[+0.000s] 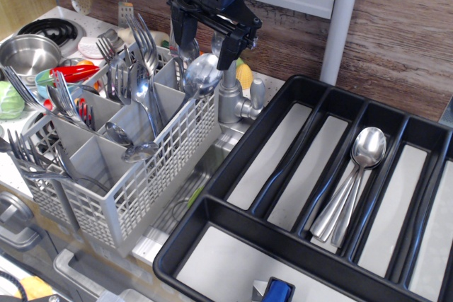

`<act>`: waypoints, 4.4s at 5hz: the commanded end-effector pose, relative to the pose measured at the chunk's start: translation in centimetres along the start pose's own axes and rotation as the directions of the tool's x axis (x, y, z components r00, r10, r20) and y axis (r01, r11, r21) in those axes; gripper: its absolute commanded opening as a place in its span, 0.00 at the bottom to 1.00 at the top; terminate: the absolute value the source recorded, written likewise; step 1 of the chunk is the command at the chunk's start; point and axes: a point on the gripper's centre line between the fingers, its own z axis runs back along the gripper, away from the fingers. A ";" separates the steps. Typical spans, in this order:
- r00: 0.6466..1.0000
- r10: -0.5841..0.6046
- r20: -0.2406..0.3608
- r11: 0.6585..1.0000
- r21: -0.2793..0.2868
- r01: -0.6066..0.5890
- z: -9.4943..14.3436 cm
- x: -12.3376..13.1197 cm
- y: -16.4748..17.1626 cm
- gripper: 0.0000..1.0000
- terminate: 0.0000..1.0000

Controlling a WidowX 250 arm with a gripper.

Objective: Put big spoon from basket to tray

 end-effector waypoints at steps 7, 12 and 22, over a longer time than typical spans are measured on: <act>0.838 0.545 0.028 0.784 0.336 -0.522 0.2 1.9 -2.3 1.00 0.00; 0.860 0.509 0.029 0.825 0.270 -0.497 -3.3 1.5 1.5 0.00 0.00; 0.888 0.445 0.115 0.849 0.260 -0.459 11.4 -0.2 -12.1 0.00 0.00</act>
